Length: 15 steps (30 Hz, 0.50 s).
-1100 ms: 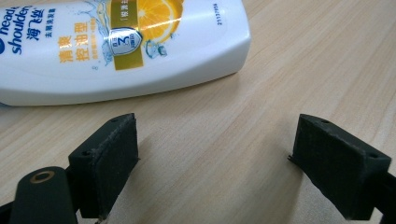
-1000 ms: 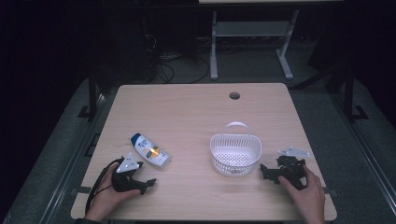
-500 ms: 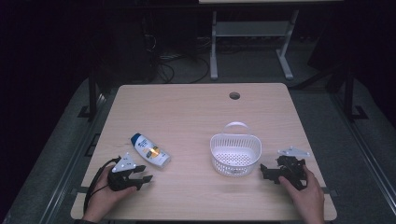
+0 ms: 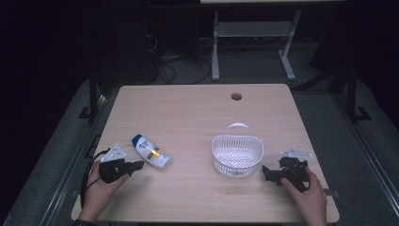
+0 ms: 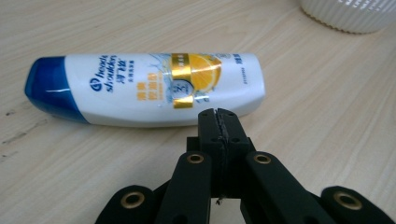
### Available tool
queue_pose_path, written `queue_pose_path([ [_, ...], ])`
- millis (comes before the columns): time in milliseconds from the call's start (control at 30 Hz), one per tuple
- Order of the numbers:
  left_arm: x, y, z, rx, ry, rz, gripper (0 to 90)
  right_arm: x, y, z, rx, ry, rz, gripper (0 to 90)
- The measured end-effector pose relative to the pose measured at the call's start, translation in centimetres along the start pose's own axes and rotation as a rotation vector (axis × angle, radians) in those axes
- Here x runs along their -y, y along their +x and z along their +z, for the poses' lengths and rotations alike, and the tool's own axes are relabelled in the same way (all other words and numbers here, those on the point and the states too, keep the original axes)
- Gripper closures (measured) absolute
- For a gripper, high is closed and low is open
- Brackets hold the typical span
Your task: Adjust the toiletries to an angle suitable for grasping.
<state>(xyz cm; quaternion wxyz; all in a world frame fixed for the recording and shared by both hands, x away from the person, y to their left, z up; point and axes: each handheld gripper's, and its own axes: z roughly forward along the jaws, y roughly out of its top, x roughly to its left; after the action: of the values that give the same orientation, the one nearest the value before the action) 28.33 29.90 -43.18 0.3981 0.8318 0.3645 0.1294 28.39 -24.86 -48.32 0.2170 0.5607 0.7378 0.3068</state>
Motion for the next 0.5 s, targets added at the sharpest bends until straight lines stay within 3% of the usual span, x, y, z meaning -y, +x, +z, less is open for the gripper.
queue_pose_path([
  [500,-1.6,2.2,0.3,-0.07,-0.023,-0.023,90.0,0.0,0.0,0.0,0.0,0.0,0.0,0.0],
])
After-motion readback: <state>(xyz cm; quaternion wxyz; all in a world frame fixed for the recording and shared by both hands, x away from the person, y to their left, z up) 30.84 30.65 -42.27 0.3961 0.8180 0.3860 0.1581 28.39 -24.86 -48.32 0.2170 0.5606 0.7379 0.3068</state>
